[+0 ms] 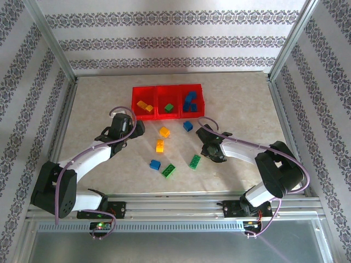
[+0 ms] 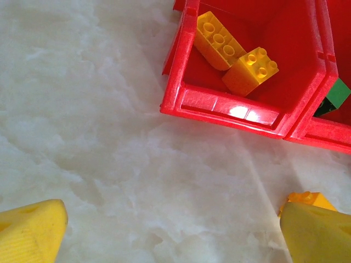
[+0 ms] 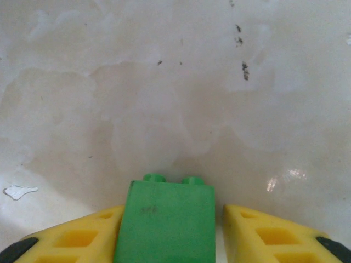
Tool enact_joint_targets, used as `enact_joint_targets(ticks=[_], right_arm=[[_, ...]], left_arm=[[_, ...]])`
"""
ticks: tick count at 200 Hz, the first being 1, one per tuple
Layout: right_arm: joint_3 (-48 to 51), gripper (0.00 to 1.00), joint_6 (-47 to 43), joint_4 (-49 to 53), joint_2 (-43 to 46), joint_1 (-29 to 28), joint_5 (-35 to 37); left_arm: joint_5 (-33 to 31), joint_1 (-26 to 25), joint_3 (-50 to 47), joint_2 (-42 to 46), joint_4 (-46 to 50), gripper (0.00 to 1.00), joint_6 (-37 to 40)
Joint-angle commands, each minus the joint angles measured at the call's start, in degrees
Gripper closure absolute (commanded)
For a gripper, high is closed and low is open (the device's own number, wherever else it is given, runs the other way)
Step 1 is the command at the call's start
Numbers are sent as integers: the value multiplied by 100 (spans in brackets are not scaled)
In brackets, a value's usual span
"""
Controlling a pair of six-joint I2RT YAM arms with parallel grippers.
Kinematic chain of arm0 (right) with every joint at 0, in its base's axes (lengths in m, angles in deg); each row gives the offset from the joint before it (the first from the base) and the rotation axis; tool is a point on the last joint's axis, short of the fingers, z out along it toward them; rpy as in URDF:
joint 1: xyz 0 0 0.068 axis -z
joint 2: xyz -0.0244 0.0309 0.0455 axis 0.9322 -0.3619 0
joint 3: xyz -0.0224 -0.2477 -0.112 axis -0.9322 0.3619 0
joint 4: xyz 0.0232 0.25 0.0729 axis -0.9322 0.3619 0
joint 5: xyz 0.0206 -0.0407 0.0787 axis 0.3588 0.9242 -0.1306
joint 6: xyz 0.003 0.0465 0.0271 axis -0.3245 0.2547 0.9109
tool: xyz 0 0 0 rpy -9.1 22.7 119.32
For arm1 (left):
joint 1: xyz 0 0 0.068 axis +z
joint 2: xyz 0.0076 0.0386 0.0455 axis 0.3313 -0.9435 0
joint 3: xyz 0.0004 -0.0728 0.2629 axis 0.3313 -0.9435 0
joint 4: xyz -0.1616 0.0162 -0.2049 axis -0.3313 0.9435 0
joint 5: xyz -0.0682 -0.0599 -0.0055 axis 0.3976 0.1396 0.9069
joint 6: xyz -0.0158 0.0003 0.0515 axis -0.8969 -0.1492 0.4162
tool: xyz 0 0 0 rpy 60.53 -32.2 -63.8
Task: Sort the legos into containers by color
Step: Pick up the lego from the bottom-center of the table.
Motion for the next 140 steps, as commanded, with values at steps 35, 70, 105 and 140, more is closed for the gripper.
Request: enact_joint_targets(ticks=[35,70,105,140], right_arm=[[-47,65,-244,-4,52,-40,47],[-301,67,-388,230,49,-174,232],[-714,68,-685,441,14,-357,391],[-1381,69,-1200,524,-226,-598,626]], left_arm=[[-25,-37,-86,-5,-194,0,-159],[-31,-35,-99,24,-173,0,-173],[-97,-35,-133,104,-160,0,-172],[-151,-31,-192,198,-167,0,-179]])
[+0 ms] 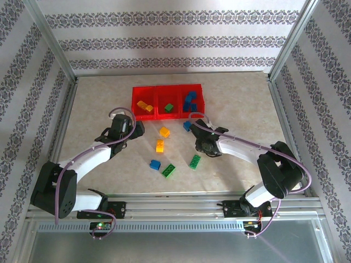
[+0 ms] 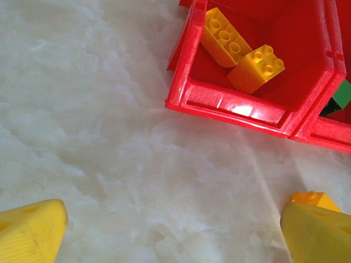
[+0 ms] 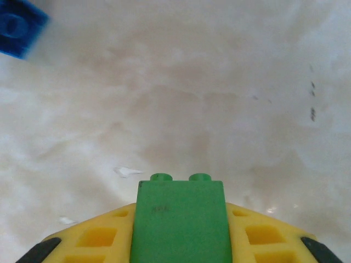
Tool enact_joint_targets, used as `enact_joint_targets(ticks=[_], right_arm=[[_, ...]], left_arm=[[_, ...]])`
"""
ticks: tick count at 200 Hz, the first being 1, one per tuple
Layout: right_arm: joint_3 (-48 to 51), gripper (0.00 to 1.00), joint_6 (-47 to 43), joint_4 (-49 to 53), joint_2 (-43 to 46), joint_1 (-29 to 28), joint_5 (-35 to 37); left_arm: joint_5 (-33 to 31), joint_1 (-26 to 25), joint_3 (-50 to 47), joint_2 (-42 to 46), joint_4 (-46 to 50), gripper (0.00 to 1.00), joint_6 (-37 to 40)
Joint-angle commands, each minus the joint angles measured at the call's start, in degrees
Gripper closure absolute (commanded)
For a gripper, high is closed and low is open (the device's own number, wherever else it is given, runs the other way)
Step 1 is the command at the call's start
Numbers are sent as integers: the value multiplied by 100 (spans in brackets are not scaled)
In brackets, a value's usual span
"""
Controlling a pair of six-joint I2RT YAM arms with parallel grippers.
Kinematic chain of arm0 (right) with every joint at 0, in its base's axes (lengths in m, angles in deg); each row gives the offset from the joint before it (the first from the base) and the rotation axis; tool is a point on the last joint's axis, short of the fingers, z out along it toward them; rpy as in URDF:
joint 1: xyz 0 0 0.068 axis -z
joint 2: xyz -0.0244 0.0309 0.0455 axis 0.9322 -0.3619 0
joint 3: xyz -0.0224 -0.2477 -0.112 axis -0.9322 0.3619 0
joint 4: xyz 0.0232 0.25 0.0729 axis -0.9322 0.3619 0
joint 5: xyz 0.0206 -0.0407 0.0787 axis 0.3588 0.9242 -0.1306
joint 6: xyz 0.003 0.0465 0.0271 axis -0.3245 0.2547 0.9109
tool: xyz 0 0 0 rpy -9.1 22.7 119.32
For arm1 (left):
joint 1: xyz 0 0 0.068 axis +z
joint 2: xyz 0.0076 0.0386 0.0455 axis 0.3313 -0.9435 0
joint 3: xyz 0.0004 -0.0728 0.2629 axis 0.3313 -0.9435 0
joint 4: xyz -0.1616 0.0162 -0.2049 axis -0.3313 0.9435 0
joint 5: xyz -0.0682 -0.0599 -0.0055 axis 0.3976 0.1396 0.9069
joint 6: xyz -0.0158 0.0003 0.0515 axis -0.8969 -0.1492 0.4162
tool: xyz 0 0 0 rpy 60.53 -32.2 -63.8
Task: Sort the legos into containers by color
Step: Pick up the lego from the bottom-center of the table, then place the lego in the container.
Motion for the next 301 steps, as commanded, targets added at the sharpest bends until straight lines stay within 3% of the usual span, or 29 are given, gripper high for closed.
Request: enact_joint_targets(ticks=[1,80,166,206,301], right_arm=[[-488,69,-490,163,-216,-154,345],[-2935,70,-1876,110,-1827,-364,314],[-5292,69,-3259,-5,-3722,-269,822],[-6000,68,-3442,-58,-4255,-117,728],[-7216,56,-3809,-49,-5073,108,569]], left_arm=[[-122,-34,-80,167,-126,0,-51],[-98,-27,-257,483,38,0,-147],[-32,-24,-469,941,178,1,-263],[29,-24,-484,1003,304,0,-281],[227,-20,-401,974,439,0,-198]])
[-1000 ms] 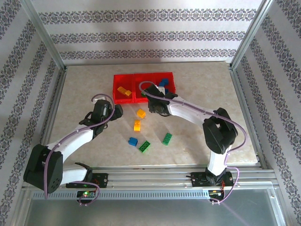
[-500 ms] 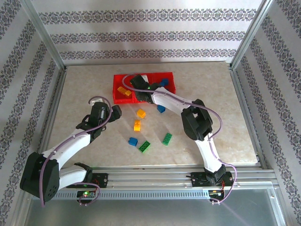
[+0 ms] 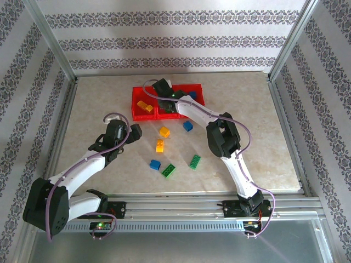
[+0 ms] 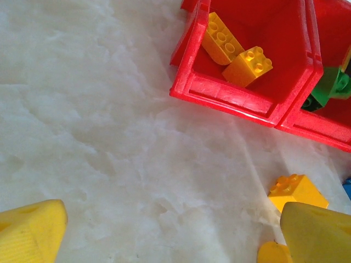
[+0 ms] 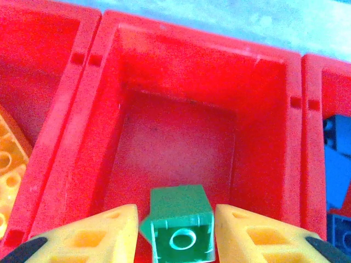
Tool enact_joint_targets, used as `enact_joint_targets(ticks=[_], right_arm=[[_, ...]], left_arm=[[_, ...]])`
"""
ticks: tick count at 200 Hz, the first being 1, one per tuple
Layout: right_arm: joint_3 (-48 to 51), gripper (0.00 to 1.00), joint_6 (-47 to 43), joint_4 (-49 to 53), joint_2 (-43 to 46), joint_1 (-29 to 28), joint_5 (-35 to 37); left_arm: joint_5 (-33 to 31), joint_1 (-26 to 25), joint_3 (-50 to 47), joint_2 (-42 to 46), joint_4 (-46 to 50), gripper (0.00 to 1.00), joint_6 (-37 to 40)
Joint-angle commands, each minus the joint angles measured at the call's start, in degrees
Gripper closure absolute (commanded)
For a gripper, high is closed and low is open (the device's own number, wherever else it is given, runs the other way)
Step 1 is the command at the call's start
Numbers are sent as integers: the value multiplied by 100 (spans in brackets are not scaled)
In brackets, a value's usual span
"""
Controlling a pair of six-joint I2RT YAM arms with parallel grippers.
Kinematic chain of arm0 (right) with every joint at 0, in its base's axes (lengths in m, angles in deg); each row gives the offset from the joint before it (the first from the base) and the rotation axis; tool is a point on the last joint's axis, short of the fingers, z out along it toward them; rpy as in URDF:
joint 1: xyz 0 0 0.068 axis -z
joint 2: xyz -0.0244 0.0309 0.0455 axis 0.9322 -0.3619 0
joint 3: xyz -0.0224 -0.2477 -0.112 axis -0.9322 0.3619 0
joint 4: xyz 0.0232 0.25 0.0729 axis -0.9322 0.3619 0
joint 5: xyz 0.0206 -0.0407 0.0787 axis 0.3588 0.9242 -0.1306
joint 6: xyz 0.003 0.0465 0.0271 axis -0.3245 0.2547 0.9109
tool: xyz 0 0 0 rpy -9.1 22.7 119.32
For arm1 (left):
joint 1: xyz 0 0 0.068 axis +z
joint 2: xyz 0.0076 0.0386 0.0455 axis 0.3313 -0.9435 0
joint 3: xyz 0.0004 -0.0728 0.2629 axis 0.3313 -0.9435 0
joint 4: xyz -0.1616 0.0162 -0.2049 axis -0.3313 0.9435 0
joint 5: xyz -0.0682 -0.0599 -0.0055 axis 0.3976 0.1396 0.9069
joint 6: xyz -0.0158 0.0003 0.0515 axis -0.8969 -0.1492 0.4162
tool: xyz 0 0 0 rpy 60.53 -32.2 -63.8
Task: Sort the legos into containers by color
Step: Place the lego in the container.
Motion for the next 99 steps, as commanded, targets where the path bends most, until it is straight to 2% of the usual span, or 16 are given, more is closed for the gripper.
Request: enact_joint_targets(ticks=[1,19,43,99], right_arm=[[-425,56,-204,35,-250,33,-28],[-648,51,-249,71,-381,41,-66],[-841,51,-251,208,-409,32,-95],[-395,48,-249,219,242,-81,-92]], left_arm=[[103,-20,59,64,215,0,19],[135,-26,78,79,281,0,30],[186,-25,52,142,320,0,30],[356,-25,-12,209,324,0,30]])
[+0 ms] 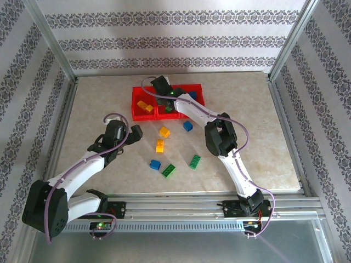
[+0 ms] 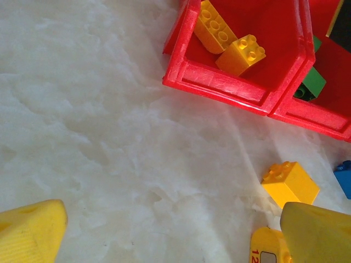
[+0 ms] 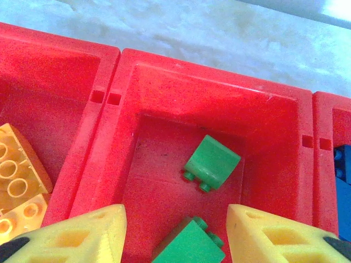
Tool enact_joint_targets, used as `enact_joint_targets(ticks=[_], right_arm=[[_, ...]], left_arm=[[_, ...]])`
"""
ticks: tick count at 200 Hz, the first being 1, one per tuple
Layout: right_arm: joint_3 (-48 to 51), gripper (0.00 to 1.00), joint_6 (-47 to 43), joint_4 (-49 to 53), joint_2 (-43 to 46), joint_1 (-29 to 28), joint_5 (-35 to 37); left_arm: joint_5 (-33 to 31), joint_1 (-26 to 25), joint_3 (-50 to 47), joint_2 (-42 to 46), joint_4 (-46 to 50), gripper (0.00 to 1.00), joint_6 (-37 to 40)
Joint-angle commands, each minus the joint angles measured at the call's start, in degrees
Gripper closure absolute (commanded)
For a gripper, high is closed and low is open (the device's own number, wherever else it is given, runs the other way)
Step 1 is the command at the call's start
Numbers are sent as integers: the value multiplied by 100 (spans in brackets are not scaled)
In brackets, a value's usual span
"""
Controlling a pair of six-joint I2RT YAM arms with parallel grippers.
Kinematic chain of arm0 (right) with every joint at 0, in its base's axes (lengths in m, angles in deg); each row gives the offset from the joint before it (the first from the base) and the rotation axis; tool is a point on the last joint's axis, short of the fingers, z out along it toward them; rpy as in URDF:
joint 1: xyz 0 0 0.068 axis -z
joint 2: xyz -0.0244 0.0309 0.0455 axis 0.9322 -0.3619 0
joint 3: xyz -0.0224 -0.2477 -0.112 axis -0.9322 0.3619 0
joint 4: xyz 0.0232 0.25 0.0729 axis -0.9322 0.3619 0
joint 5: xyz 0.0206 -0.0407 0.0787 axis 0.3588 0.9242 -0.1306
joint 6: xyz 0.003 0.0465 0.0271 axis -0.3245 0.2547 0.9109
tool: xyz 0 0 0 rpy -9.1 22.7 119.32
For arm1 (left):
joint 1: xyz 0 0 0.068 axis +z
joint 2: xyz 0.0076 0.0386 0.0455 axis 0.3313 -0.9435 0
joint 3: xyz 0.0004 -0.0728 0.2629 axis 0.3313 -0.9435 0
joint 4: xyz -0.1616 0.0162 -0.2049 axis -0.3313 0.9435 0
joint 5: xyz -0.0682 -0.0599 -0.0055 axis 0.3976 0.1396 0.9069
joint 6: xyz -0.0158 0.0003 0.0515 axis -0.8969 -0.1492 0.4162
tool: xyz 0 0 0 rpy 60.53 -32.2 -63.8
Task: Sort the legos into containers by color
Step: Place the lego in the container, then pick up the lego from the center of the table.
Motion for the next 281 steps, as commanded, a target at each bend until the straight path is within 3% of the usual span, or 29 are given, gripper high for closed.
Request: enact_joint_targets(ticks=[1,36,87,160,203,281], right_arm=[[198,48,-98,125,559,-101,-1],[973,46,185,100,1263,-190,95],[2857,40,1038,-153,2529,-204,56],[4685,28,1469,-86,3577,146,-533],[4890,22,1168,69,3385,453,-945],[4393,23,411,68,2696,573,-1386]], left_arm=[[155,-23,-11,97,166,1,30],[284,-29,-10,106,154,0,39],[411,-36,-61,32,29,0,-22],[517,-40,-36,-177,-147,0,-104],[582,-46,-37,-246,-209,0,-184],[553,-44,-19,-307,-172,0,-216]])
